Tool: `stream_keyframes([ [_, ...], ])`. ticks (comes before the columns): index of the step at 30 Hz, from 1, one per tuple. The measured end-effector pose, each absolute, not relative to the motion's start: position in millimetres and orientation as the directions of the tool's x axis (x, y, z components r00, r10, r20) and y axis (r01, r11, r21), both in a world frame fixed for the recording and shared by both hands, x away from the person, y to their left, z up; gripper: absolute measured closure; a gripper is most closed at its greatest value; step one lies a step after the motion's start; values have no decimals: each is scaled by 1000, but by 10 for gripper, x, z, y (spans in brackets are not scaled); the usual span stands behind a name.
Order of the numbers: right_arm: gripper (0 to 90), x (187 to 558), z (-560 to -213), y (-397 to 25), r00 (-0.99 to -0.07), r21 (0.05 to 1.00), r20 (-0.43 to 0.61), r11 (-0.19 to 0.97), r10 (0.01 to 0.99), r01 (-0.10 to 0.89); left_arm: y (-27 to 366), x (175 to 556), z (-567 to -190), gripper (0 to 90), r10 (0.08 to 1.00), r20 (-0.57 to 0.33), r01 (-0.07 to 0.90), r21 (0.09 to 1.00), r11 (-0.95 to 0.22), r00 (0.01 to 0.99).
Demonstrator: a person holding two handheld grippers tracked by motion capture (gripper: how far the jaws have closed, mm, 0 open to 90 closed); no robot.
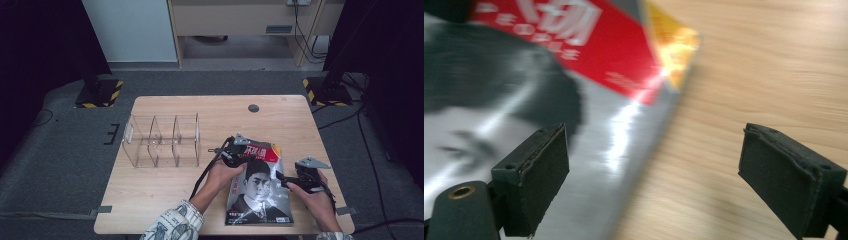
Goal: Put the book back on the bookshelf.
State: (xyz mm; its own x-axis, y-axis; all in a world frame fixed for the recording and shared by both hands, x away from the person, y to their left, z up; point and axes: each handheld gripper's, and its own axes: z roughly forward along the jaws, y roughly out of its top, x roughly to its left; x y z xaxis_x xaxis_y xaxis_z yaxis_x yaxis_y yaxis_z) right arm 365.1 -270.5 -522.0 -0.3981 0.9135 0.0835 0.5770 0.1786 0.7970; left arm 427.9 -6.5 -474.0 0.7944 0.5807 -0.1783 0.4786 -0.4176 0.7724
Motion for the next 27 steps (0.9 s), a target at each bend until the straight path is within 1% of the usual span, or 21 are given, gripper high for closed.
stream_keyframes([
  [1,128,3648,-5213,-2736,-382,801,80,169,921,574,-51,4267,-4708,858,584,-178,479,774,-414,792],
  [3,116,3646,-5196,-2865,-301,806,74,121,951,580,-19,4247,-4647,865,583,-176,472,783,-404,793],
  [4,116,3646,-5196,-2865,-301,806,74,121,951,580,-19,4247,-4647,866,583,-176,472,783,-404,793],
  [6,111,3658,-5254,-2928,-262,779,52,125,964,614,12,4234,-4588,868,585,-165,461,791,-403,794],
  [9,112,3668,-5318,-2939,-253,747,51,131,966,652,40,4217,-4536,869,583,-159,451,799,-398,796],
  [13,111,3679,-5363,-2925,-266,727,56,143,962,671,75,4183,-4436,870,578,-152,436,811,-390,802],
  [20,107,3677,-5374,-2904,-272,729,46,154,961,667,141,4123,-4292,870,573,-130,407,826,-389,809],
  [27,100,3678,-5381,-2873,-277,724,15,181,961,666,263,4055,-4100,870,572,-115,377,851,-364,812],
])
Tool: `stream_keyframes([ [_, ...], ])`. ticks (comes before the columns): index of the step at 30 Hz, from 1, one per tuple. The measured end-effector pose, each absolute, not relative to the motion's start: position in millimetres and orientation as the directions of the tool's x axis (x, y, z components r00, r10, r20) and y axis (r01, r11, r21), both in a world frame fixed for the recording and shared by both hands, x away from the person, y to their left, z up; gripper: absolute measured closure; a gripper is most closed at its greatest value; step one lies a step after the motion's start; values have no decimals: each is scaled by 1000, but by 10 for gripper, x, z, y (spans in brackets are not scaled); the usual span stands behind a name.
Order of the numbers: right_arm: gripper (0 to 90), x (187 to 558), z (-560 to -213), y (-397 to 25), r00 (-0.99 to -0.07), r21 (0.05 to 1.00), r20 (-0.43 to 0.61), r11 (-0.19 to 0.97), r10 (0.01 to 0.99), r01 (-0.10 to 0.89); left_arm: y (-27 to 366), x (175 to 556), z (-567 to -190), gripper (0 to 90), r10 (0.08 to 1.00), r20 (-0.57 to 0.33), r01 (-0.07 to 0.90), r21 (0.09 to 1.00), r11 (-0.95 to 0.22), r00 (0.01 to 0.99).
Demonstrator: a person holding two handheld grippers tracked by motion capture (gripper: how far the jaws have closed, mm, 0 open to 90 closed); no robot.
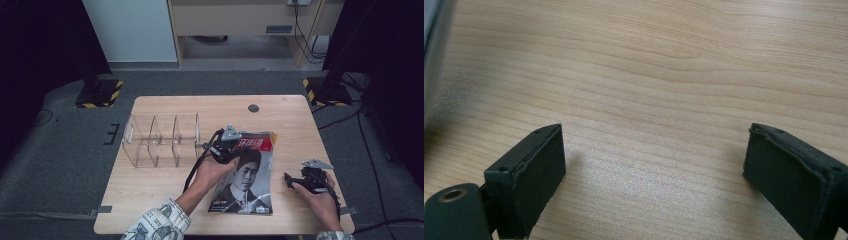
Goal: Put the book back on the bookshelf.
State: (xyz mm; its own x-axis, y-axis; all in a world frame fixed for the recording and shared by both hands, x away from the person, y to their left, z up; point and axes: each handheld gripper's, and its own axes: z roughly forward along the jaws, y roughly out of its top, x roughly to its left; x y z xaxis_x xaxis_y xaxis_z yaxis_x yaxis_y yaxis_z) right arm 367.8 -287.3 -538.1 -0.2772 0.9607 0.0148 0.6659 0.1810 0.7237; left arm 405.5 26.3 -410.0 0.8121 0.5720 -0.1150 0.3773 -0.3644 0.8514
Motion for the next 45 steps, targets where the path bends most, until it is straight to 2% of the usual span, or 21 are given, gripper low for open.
stream_keyframes([
  [14,100,3688,-5385,-2859,-284,723,0,196,959,662,438,3982,-3804,870,568,-112,343,884,-319,815],
  [45,105,3684,-5382,-2852,-284,723,3,194,959,663,877,3814,-3492,870,576,-108,305,917,-257,810],
])
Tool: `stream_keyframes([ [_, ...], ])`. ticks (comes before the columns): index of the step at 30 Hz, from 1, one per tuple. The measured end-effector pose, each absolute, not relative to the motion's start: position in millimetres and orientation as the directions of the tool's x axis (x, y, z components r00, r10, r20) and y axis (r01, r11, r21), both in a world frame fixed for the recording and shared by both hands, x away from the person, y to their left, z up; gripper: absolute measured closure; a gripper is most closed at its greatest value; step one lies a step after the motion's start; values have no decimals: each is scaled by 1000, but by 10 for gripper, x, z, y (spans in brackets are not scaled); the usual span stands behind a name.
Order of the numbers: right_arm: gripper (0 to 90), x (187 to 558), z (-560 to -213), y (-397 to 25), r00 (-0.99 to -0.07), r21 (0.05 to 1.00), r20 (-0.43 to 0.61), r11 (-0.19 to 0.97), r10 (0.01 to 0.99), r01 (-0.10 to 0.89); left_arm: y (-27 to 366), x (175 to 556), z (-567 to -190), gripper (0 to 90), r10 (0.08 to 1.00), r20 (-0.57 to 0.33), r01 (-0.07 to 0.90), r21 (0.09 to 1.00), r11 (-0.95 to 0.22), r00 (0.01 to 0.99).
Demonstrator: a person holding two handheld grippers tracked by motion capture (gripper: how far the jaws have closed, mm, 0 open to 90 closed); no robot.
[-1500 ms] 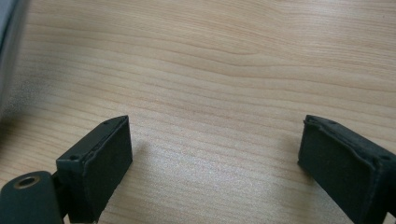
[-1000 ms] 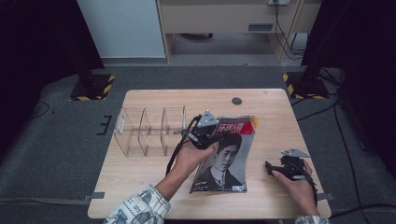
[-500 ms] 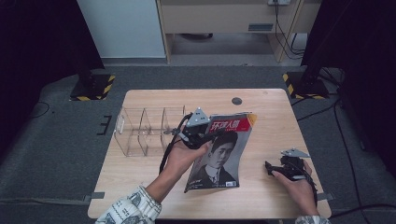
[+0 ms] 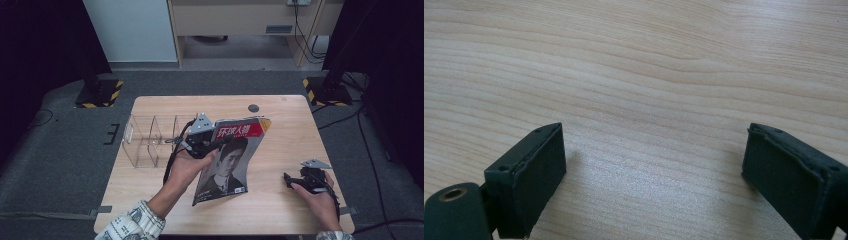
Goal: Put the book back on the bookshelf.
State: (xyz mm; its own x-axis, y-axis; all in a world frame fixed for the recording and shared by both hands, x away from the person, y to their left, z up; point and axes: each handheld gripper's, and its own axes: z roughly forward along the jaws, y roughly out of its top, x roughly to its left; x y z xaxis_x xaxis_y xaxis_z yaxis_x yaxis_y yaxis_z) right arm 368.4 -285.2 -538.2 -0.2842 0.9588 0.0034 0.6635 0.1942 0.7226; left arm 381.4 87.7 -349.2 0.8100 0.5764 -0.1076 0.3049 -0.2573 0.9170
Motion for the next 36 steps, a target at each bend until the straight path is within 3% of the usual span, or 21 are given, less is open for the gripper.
stream_keyframes([
  [36,106,3682,-5383,-2850,-285,723,3,195,958,663,1776,3497,-3338,871,662,-102,297,936,-189,743],
])
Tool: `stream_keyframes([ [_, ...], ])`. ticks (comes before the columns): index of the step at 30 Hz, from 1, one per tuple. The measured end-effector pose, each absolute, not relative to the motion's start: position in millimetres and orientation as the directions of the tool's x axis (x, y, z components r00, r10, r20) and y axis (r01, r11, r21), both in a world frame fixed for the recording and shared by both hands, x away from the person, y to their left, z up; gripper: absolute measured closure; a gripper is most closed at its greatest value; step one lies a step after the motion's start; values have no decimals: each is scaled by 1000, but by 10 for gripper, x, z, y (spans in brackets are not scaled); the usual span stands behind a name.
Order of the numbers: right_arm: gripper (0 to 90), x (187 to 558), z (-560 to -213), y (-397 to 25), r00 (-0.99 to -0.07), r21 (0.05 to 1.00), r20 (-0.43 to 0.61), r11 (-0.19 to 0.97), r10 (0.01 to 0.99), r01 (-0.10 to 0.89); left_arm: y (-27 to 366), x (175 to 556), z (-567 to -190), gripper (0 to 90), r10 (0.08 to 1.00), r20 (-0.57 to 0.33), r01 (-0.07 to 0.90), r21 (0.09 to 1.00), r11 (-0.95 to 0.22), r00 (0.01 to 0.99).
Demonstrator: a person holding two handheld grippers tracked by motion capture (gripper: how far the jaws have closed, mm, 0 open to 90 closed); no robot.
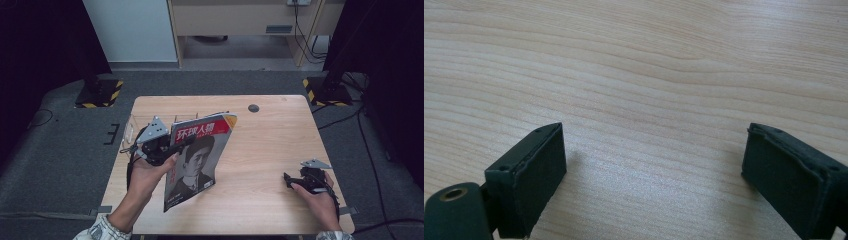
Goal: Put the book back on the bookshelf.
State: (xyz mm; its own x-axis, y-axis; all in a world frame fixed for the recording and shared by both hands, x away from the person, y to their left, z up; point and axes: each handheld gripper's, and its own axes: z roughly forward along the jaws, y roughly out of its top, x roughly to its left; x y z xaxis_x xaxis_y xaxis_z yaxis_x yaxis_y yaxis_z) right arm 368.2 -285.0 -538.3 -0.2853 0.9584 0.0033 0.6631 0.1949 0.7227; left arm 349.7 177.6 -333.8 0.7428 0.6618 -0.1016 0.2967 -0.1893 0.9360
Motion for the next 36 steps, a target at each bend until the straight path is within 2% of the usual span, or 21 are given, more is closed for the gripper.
stream_keyframes([
  [16,106,3682,-5382,-2849,-284,723,3,195,959,663,2225,3353,-3296,871,711,-102,288,946,-147,696],
  [36,107,3680,-5382,-2848,-283,723,3,194,959,663,2495,3282,-3250,871,749,-102,282,952,-117,655],
])
